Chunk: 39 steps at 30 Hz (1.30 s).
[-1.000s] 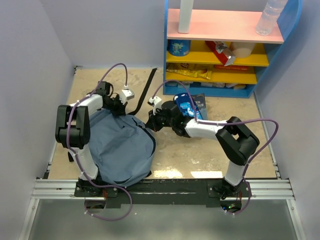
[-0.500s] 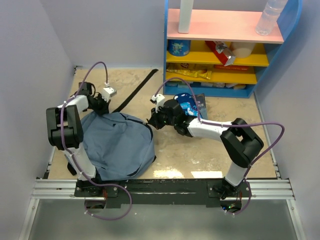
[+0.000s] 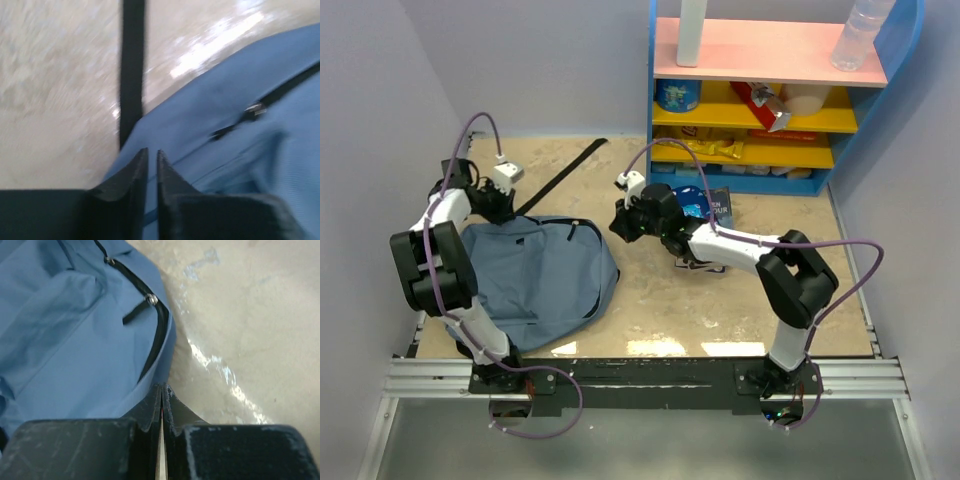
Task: Pack the student bag
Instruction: Unzip the student bag at the center of the board.
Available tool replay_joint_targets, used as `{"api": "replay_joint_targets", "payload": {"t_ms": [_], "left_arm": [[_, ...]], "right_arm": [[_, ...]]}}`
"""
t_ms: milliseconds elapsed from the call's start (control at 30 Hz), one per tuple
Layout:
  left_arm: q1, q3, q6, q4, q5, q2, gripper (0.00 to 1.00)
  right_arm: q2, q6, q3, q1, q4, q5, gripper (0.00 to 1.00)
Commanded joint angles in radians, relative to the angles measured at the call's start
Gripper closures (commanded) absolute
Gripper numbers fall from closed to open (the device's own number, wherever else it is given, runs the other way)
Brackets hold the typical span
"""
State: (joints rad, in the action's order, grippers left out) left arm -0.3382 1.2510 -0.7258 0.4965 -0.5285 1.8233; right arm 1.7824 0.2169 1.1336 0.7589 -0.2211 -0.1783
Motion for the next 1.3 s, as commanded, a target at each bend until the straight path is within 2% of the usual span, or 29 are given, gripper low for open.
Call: {"api": "replay_joint_targets", "payload": {"t_ms": [0,67,100,133,200,367,433,633,667,800,900,1000,1033,1167,1267], "left_arm": [[0.106,0.019,0.005,0.094,-0.165,-0.127,0.75],[0.114,0.031,0.035,0.112,-0.206,-0.159,0.69],[0.114,0.056,0.045,0.119,-0.24,-0.168,0.66],[0.117,0.07,0.048,0.147,-0.255,-0.173,0.62],[0.126,0.09,0.049,0.154,-0.274,-0.183,0.61],[0.183,0.06,0.026,0.073,-0.237,-0.109,0.59],[0.189,0.083,0.011,0.086,-0.271,-0.035,0.58],[0.202,0.133,-0.099,0.132,-0.311,0.076,0.54],[0.203,0.139,-0.107,0.137,-0.309,0.082,0.54],[0.209,0.157,-0.136,0.159,-0.291,0.108,0.53],[0.218,0.151,-0.155,0.165,-0.275,0.116,0.58],[0.226,0.148,-0.185,0.186,-0.254,0.128,0.67],[0.228,0.148,-0.204,0.197,-0.258,0.137,0.7],[0.249,0.153,-0.236,0.238,-0.272,0.162,0.78],[0.274,0.166,-0.264,0.273,-0.291,0.175,0.81]], "right_arm": [[0.052,0.021,0.098,0.0,-0.05,-0.043,0.84],[0.057,-0.022,0.114,0.006,-0.075,-0.052,0.72],[0.066,-0.048,0.126,0.01,-0.069,-0.058,0.62],[0.075,-0.077,0.164,0.016,-0.029,-0.056,0.56],[0.092,-0.161,0.208,0.039,0.02,-0.03,0.44],[0.11,-0.211,0.253,0.068,0.06,-0.012,0.3],[0.121,-0.211,0.268,0.077,0.078,-0.003,0.3],[0.141,0.024,0.287,0.091,0.003,-0.091,0.34],[0.173,0.068,0.298,0.098,0.011,-0.086,0.34],[0.241,0.079,0.357,0.143,0.057,-0.018,0.36],[0.256,-0.031,0.382,0.163,0.077,0.037,0.39],[0.23,-0.247,0.365,0.172,0.103,0.102,0.39],[0.216,-0.38,0.351,0.171,0.094,0.106,0.38],[0.131,-0.664,0.23,0.172,-0.006,0.145,0.32],[0.133,-0.845,0.242,0.171,0.043,0.142,0.26]]}}
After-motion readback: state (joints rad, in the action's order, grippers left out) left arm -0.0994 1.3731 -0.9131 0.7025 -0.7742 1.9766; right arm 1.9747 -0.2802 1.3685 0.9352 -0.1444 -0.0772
